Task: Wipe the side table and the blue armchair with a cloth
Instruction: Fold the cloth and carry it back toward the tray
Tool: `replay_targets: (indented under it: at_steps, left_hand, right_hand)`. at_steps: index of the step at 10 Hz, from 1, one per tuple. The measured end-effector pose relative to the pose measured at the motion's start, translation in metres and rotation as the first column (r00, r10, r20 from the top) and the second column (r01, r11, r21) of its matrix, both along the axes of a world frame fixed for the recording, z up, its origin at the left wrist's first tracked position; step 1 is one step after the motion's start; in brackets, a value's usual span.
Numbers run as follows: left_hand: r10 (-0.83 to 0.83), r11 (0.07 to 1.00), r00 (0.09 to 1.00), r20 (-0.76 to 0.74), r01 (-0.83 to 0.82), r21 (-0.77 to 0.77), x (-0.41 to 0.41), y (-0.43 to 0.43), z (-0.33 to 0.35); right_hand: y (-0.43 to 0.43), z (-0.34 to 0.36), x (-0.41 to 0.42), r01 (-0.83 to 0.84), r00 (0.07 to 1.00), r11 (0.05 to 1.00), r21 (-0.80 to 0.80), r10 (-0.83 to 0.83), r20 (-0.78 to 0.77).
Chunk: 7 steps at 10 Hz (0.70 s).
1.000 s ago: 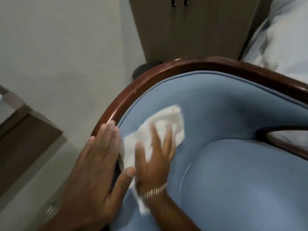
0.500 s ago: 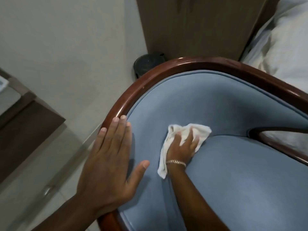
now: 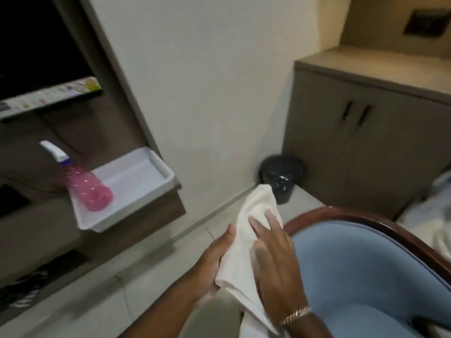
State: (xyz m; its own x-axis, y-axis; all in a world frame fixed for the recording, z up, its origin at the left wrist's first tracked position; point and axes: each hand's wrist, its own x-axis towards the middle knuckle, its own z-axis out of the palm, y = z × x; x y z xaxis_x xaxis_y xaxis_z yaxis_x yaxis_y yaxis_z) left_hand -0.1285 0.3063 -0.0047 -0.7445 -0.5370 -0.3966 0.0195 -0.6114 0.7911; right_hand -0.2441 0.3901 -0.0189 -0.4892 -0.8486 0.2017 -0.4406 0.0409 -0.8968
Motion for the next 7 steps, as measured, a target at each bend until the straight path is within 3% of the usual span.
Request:
replay_targets:
  at_steps: [1,2,3,4,5,6,7]
  left_hand:
    - [0.197,0.975,0.980,-0.039,-0.200,-0.101,0.056,-0.085,0.031]
    - [0.515,0.837,0.857,-0.010,-0.504,-0.214,0.101,-0.190,0.035]
    - [0.704,0.693,0.710,-0.011,-0.690,-0.208,0.133,-0.283,0.019]
    - [0.779,0.624,0.598,0.190,-0.710,-0.327,0.146,-0.340,-0.021]
    - [0.741,0.667,0.427,0.518,-0.554,-0.498,0.147,-0.360,-0.060]
    - [0.657,0.752,0.290,0.695,-0.301,-0.586,0.134,-0.345,-0.069]
    - [0.766,0.597,0.379,0.519,-0.120,-0.793,0.105,-0.323,-0.049]
  right_hand:
    - [-0.115,0.043,0.019,-0.254,0.957,0.959,-0.126,0.268,0.112]
    - [-0.246,0.064,0.041,-0.334,0.870,0.942,-0.035,0.322,0.374]
    - [-0.341,0.043,0.069,-0.390,0.789,0.910,0.140,0.252,0.560]
    - [-0.390,-0.003,0.102,-0.269,0.935,0.938,0.218,0.200,0.293]
    - [-0.414,-0.029,0.122,-0.211,0.960,0.921,0.326,0.259,-0.111]
    - [-0.400,-0.035,0.125,-0.187,0.830,0.893,0.410,0.367,-0.420]
    - [-0.366,-0.029,0.106,-0.051,0.866,0.987,0.151,0.119,-0.486]
